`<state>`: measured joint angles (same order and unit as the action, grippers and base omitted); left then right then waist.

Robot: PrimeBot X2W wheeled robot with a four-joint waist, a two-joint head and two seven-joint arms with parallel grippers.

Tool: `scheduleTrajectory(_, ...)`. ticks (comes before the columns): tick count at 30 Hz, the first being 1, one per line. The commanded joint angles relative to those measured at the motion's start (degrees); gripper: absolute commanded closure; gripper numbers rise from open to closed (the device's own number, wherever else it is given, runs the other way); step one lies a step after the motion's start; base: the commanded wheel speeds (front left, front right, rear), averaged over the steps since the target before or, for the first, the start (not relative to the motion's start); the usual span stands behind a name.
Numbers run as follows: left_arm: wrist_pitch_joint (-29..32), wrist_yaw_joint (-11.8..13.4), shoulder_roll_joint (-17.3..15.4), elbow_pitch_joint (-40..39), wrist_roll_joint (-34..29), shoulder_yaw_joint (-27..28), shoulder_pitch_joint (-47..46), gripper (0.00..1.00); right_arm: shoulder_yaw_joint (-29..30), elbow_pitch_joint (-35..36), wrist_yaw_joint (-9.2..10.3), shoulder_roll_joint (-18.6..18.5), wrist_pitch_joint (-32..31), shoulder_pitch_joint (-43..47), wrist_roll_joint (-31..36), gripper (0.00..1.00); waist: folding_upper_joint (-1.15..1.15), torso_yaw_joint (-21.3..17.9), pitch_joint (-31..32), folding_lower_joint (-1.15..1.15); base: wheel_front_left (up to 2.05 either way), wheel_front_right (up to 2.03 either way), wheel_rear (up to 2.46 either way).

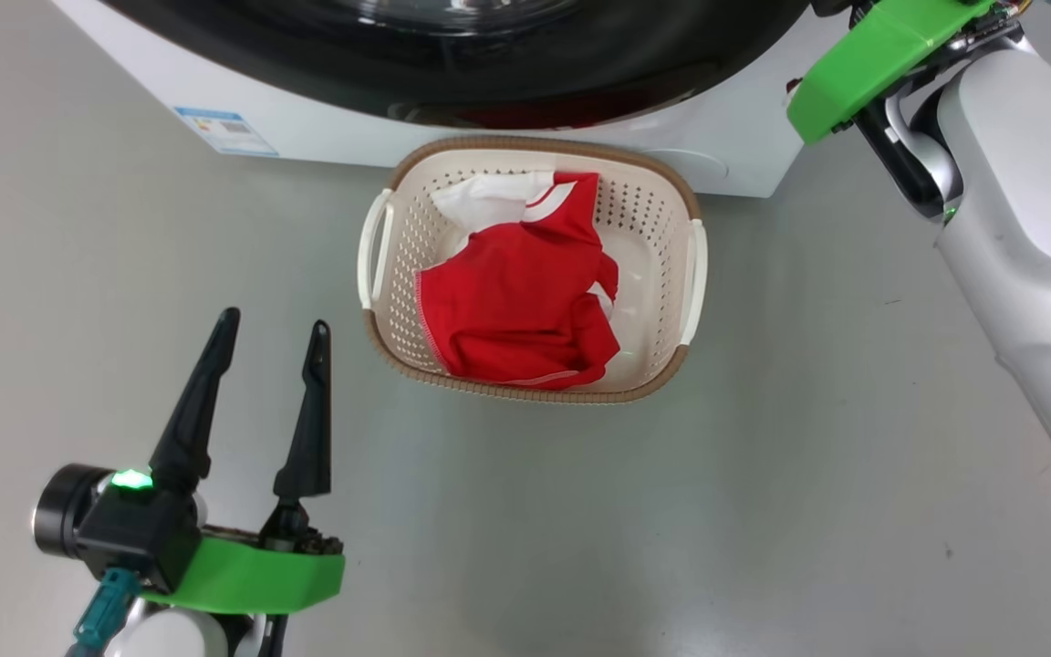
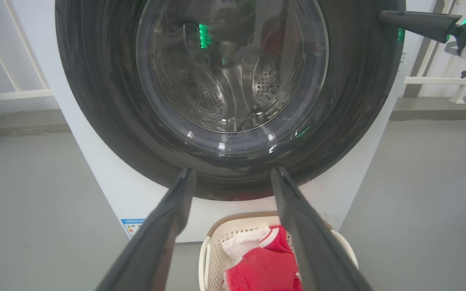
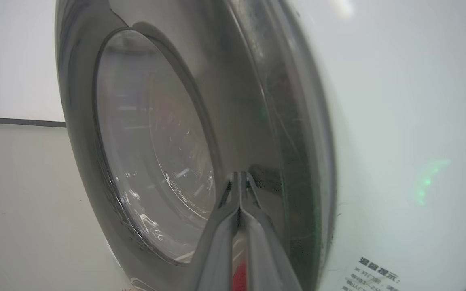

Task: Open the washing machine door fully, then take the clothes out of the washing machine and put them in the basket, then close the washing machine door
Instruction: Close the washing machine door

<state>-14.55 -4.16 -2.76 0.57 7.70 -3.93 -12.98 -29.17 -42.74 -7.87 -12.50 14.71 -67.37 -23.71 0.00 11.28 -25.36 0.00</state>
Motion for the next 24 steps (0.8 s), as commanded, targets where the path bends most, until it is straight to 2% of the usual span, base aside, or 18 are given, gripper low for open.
scheduleTrajectory(1, -0.4, -0.6, -0.8, -1.1, -0.5, 1.6, -0.8, 0.0, 0.7, 0.4, 0.38, 0.3, 0.3, -1.5, -0.2, 1.0, 0.0, 0.3, -0.4, 0.0, 0.0, 0.0, 0.0)
scheduleTrajectory(7, -0.4, -0.9, -0.6, -0.5, -0.7, 1.8, -1.3, 0.0, 1.3, -0.4, 0.38, -0.1, 0.3, -2.9, -0.8, 1.0, 0.0, 0.4, -0.6, 0.0, 0.0, 0.0, 0.0)
scheduleTrajectory(12, -0.4, 0.2, -0.5, 0.3, -0.5, 3.2, -1.3, 0.0, 1.9, 1.7, 0.38, -0.3, 0.3, -0.5, -1.4, 1.0, 0.0, -0.7, 0.1, 0.0, 0.0, 0.0, 0.0)
scheduleTrajectory(13, -0.4, 0.2, -0.5, 0.5, -0.4, 3.4, -1.3, 0.0, 1.9, 2.3, 0.38, -0.3, 0.3, 0.4, -1.4, 0.88, 0.0, -1.0, 0.4, 0.0, 0.0, 0.0, 0.0)
scheduleTrajectory(14, -0.4, 0.2, -0.5, 0.6, -0.2, 3.6, -1.3, 0.0, 2.0, 3.1, 0.38, -0.3, 0.3, 1.3, -1.4, 0.65, 0.0, -1.3, 0.7, 0.0, 0.0, 0.0, 0.0)
scheduleTrajectory(15, -0.4, 0.2, -0.5, 0.8, -0.1, 3.7, -1.3, 0.0, 2.0, 3.9, 0.38, -0.3, 0.3, 2.3, -1.3, 0.59, 0.0, -1.7, 1.0, 0.0, 0.0, 0.0, 0.0)
scheduleTrajectory(16, -0.4, 0.3, -0.4, 1.0, 0.1, 3.9, -1.2, 0.0, 2.2, 4.8, 0.38, -0.3, 0.3, 3.3, -1.0, 0.42, 0.0, -2.2, 1.4, 0.0, 0.0, 0.0, 0.0)
scheduleTrajectory(17, -0.4, 0.3, -0.4, 1.1, 0.2, 4.0, -1.2, 0.0, 2.4, 5.8, 0.38, -0.2, 0.3, 4.5, -0.6, 0.16, 0.0, -2.7, 1.8, 0.0, 0.0, 0.0, 0.0)
scheduleTrajectory(18, -0.4, 0.4, -0.4, 1.3, 0.3, 4.2, -1.2, 0.0, 2.5, 6.6, 0.38, -0.1, 0.3, 5.8, -0.2, 0.03, 0.0, -3.2, 2.2, 0.0, 0.0, 0.0, 0.0)
scheduleTrajectory(19, -0.4, 0.4, -0.4, 1.4, 0.4, 4.4, -1.0, 0.0, 2.7, 7.5, 0.38, 0.1, 0.3, 7.0, 0.2, 0.0, 0.0, -3.8, 2.6, 0.0, 0.0, 0.0, 0.0)
scheduleTrajectory(24, -0.4, 0.1, -0.4, 2.0, 0.7, 4.8, -0.4, 0.0, 3.2, 10.9, 0.38, 0.3, 0.3, 12.9, 3.2, 0.0, 0.0, -6.8, 5.1, 0.0, 0.0, 0.0, 0.0)
